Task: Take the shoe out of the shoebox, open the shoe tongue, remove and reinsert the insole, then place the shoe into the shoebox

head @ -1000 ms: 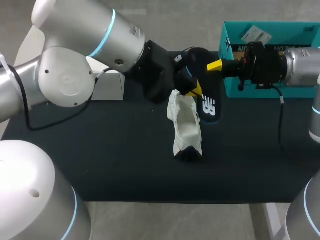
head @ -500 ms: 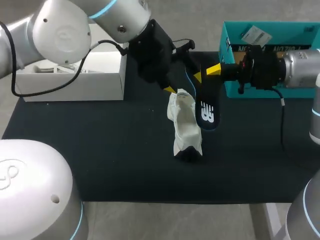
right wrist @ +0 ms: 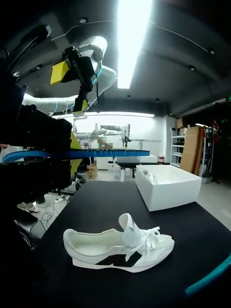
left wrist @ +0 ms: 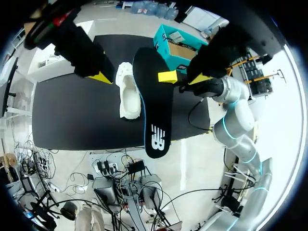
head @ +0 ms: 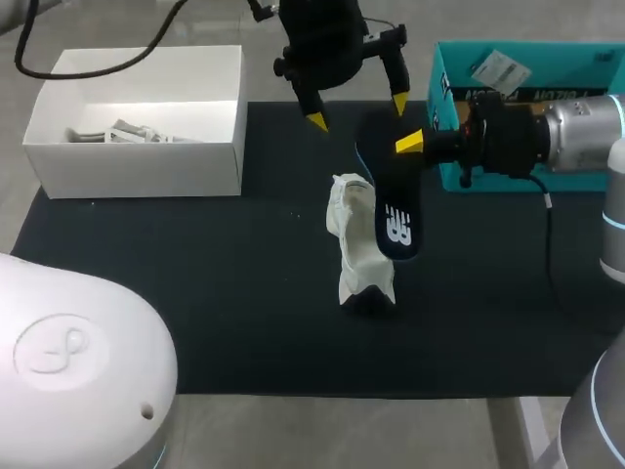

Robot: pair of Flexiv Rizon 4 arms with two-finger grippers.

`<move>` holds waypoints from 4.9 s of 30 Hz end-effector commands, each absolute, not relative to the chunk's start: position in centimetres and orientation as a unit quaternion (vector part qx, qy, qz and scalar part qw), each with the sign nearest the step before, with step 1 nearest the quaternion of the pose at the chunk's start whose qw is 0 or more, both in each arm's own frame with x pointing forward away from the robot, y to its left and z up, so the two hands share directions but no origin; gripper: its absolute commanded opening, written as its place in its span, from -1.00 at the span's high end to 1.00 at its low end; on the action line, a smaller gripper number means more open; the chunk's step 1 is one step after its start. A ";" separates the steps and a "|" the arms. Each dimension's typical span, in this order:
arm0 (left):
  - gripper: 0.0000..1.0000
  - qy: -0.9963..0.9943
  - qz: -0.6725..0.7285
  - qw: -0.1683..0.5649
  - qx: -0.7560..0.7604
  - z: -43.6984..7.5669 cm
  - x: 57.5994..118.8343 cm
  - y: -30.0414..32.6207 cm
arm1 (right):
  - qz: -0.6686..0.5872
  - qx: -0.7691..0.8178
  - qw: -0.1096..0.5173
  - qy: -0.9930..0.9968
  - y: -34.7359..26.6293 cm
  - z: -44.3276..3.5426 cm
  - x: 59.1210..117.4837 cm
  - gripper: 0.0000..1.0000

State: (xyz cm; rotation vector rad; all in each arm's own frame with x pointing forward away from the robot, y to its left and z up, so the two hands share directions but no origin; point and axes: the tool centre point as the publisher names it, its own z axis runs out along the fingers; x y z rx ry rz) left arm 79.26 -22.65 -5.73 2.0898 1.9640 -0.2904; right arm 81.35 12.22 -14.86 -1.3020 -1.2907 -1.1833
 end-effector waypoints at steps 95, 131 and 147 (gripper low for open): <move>-1.00 0.461 -0.455 0.562 0.515 -4.2 80.1 -22.1 | -0.584 -0.483 0.503 -0.414 11.5 -11.1 79.3 1.00; -0.55 0.485 -0.423 0.531 0.552 -8.7 79.9 -24.8 | -0.581 -0.480 0.500 -0.428 13.2 -9.8 79.7 1.00; 0.46 0.500 -0.408 0.533 0.547 -9.6 79.7 -24.3 | -0.571 -0.482 0.504 -0.433 13.3 -9.9 79.5 1.00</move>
